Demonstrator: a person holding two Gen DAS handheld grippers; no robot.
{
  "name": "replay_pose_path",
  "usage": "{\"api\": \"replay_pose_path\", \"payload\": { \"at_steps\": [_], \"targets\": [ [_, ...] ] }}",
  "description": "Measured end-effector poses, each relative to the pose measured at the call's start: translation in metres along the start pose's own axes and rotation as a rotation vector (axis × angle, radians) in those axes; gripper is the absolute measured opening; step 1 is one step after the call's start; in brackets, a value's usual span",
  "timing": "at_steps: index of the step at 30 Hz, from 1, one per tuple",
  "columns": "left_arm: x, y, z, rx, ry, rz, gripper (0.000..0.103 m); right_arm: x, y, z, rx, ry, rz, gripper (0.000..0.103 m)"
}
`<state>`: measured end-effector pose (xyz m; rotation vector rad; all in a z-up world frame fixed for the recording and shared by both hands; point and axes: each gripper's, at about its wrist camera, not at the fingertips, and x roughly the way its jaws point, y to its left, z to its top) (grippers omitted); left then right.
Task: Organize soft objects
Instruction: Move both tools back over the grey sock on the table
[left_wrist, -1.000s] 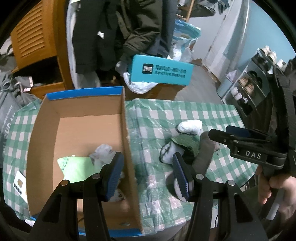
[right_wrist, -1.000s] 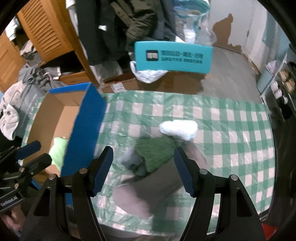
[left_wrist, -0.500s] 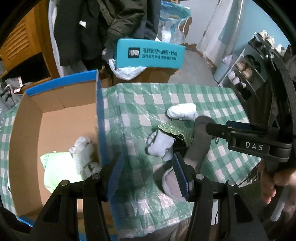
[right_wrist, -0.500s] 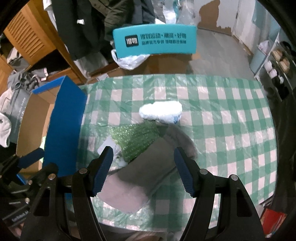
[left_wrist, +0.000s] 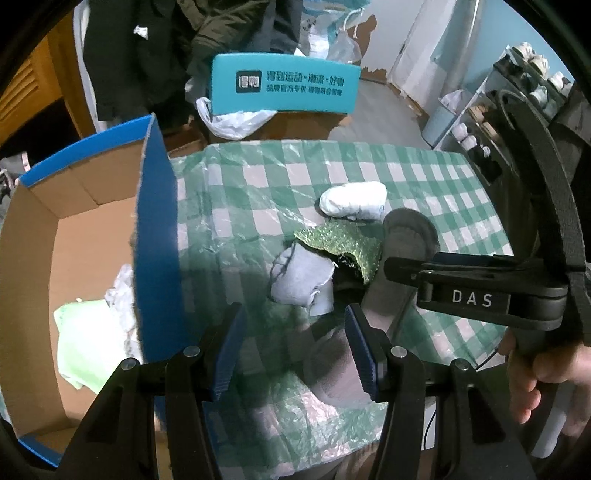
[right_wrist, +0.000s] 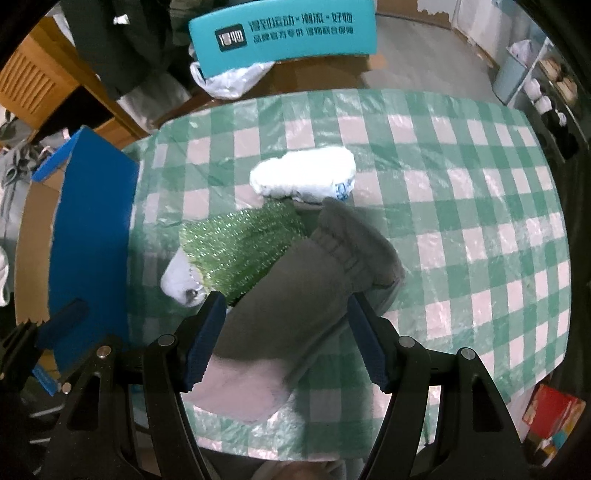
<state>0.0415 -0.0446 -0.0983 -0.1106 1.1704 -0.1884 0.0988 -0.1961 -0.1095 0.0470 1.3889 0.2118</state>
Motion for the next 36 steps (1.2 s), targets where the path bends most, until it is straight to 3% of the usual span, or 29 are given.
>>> {"api": "replay_pose_path", "payload": {
  "at_steps": [12,22,30,36],
  "targets": [
    [0.022,-0.007,-0.003,0.019,0.068,0.014,0.056,0.019,-0.016,-0.008,0.01,0.041,-0.04,0.069],
    [0.031,-0.016,0.002,0.039,0.086,0.017,0.056,0.019,-0.065,-0.013,0.09,0.056,-0.084,0.069],
    [0.035,-0.028,0.012,0.057,0.078,0.005,0.063,0.013,-0.098,-0.013,0.148,0.039,-0.131,0.069],
    [0.034,-0.036,0.024,0.041,0.059,-0.032,0.068,0.001,-0.104,-0.018,0.188,0.006,-0.051,0.069]
  ]
}}
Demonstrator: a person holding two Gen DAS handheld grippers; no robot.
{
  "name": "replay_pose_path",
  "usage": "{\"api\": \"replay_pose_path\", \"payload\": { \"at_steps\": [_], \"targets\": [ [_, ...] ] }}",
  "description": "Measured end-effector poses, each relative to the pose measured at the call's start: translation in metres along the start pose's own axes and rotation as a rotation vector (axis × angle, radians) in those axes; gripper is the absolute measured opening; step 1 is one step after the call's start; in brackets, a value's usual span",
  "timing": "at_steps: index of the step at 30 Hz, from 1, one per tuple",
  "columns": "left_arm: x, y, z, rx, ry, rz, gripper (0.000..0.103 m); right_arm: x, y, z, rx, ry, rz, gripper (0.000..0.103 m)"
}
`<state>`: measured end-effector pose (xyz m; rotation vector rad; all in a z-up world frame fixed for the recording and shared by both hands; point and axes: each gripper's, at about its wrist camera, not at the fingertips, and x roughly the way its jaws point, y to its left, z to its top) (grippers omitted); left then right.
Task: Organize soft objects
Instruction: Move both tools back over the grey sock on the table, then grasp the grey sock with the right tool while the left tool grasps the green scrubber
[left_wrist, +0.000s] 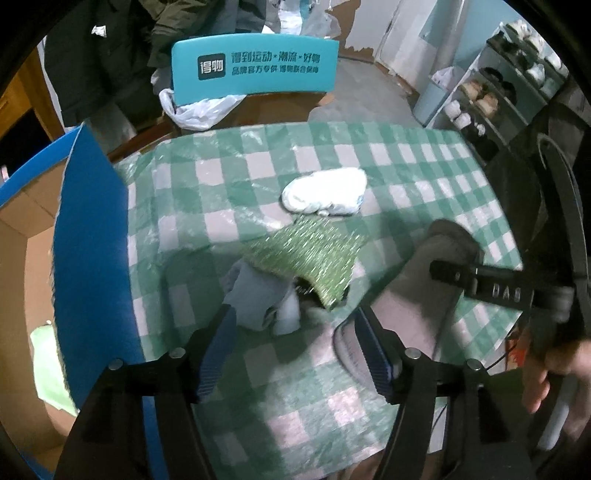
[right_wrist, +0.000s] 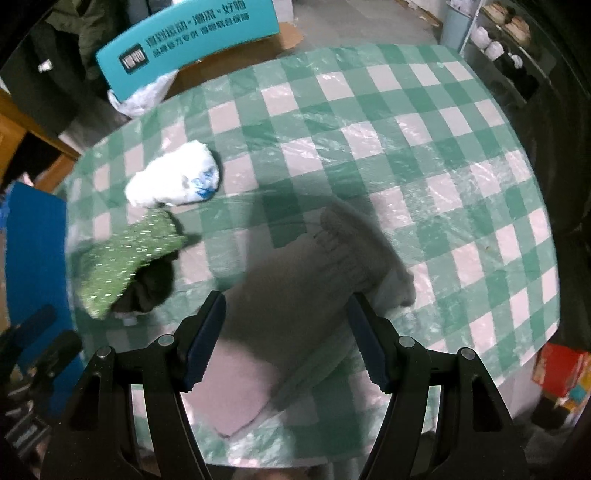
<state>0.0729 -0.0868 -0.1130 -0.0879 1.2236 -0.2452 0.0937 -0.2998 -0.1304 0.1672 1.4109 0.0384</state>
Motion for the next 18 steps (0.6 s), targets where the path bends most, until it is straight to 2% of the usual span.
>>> {"api": "replay_pose_path", "payload": {
  "at_steps": [4,13,18],
  "targets": [
    [0.0,-0.003,0.007,-0.02,-0.012,-0.03,0.071,-0.002,0.0,-0.009,0.021,0.0,0.039,0.076],
    [0.014,-0.008,0.016,-0.05,-0.001,-0.067,0.071,0.02,0.006,-0.011,-0.011,0.038,-0.016,0.077],
    [0.022,-0.014,0.02,-0.033,0.006,-0.072,0.071,0.035,0.004,-0.014,-0.02,0.079,-0.048,0.078]
  ]
}}
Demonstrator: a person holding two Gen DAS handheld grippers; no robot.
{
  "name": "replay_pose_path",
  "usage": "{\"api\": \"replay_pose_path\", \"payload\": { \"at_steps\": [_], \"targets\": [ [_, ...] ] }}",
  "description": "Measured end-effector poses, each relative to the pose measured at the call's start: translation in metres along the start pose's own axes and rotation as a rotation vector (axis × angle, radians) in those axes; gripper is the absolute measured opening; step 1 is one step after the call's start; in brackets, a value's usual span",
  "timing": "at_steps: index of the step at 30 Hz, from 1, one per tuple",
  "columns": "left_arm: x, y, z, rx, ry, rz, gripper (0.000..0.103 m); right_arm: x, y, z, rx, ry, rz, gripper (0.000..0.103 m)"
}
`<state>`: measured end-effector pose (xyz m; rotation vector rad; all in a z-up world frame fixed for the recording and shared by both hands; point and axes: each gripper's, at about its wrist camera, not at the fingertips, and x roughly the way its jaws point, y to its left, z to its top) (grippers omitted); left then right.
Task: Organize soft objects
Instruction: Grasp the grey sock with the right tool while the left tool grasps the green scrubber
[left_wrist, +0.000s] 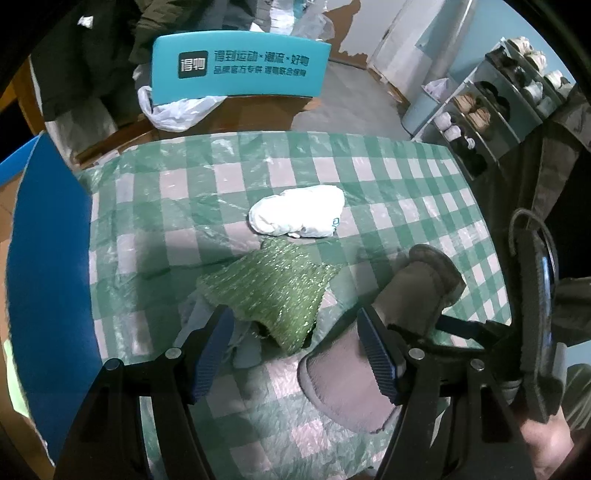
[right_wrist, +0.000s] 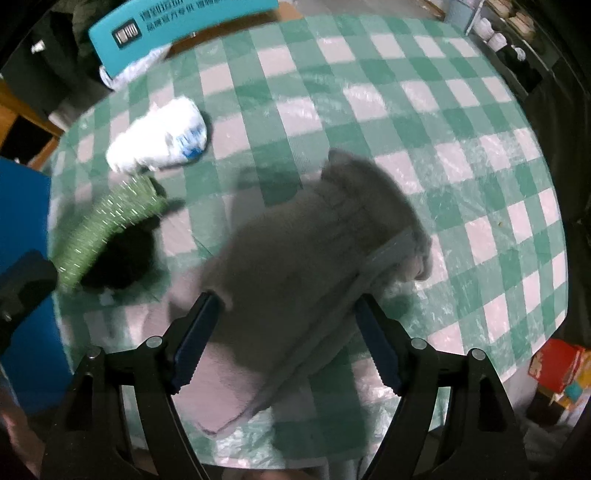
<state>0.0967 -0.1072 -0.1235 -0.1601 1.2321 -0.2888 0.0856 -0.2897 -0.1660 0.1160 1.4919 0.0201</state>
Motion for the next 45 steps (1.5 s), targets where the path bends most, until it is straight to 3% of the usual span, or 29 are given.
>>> {"api": "replay_pose_path", "payload": {
  "at_steps": [10,13,14,16,18,25,27,30,38,42,45],
  "targets": [
    [0.029,-0.013,0.006,0.075,0.054,0.041,0.071,0.013,0.006,0.003,-0.044,-0.008,-0.007,0.075],
    [0.034,-0.014,0.006,0.095,0.057,0.048,0.071,0.01,0.009,0.002,-0.073,-0.029,-0.02,0.059],
    [0.035,-0.014,0.006,0.099,0.054,0.05,0.071,0.009,0.011,0.004,-0.079,-0.035,-0.028,0.049],
    [0.035,-0.013,0.006,0.102,0.043,0.05,0.071,0.008,0.012,0.006,-0.094,-0.043,-0.037,0.041],
    [0.034,-0.012,0.007,0.099,0.039,0.044,0.061,0.007,0.012,0.009,-0.096,-0.052,-0.03,0.033],
    [0.031,-0.003,0.011,0.045,0.036,0.016,0.032,0.001,0.014,0.017,-0.097,-0.094,0.007,0.022],
    [0.029,-0.001,0.013,0.042,0.028,0.021,0.016,-0.006,0.01,0.016,-0.1,-0.109,0.02,0.018],
    [0.024,-0.002,0.013,0.052,0.01,0.026,0.01,-0.013,0.011,0.019,-0.107,-0.136,0.033,0.016],
    [0.023,0.001,0.012,0.027,0.029,0.003,0.013,-0.035,0.004,0.015,-0.116,-0.186,0.049,0.015],
    [0.023,0.003,0.012,-0.001,0.025,-0.011,0.044,-0.044,-0.003,0.016,-0.112,-0.208,0.031,0.015],
    [0.021,-0.002,0.013,0.023,0.006,0.003,0.055,-0.045,-0.008,0.017,-0.105,-0.211,0.01,0.015]
  ]
}}
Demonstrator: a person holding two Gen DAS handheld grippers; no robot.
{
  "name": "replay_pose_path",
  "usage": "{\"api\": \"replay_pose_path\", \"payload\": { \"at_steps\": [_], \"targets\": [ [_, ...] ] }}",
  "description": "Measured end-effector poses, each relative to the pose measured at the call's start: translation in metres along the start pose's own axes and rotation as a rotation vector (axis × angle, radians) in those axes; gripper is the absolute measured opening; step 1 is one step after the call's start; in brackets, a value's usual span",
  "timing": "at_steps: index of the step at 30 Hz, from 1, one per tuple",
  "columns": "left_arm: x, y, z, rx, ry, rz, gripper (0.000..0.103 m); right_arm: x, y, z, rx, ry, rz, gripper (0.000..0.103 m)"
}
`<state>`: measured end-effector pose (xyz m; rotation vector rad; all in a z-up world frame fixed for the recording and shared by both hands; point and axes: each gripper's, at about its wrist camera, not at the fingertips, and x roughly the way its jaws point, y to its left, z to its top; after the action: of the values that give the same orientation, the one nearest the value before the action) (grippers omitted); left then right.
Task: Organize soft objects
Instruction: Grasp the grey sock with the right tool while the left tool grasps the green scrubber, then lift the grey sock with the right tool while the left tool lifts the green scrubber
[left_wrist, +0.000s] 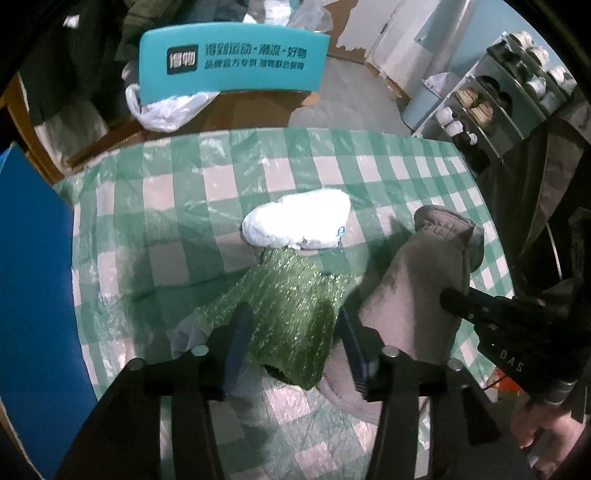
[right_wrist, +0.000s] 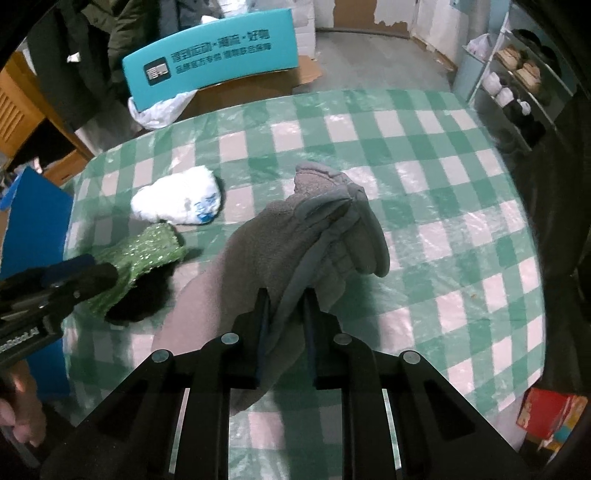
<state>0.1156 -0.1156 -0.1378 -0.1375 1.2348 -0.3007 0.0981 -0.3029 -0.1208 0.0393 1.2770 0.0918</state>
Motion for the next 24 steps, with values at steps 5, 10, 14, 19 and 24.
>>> {"api": "replay_pose_path", "payload": {
  "at_steps": [5,10,14,19,24],
  "targets": [
    [0.008,-0.014,0.004,0.06,0.005,0.02,0.064,0.017,-0.005,0.001,0.033,0.056,0.009,0.019],
    [0.021,-0.023,0.004,0.116,0.031,0.057,0.064,0.027,-0.013,-0.002,0.102,0.096,0.036,0.038],
    [0.031,-0.027,0.002,0.154,0.051,0.091,0.064,0.029,-0.018,-0.004,0.174,0.104,0.085,0.065],
    [0.037,-0.029,-0.001,0.187,0.053,0.104,0.064,0.037,-0.011,-0.006,0.165,0.129,0.083,0.067],
    [0.036,-0.024,0.0,0.156,0.038,0.081,0.054,0.043,-0.002,-0.006,0.121,0.121,0.042,0.067]
  ]
}}
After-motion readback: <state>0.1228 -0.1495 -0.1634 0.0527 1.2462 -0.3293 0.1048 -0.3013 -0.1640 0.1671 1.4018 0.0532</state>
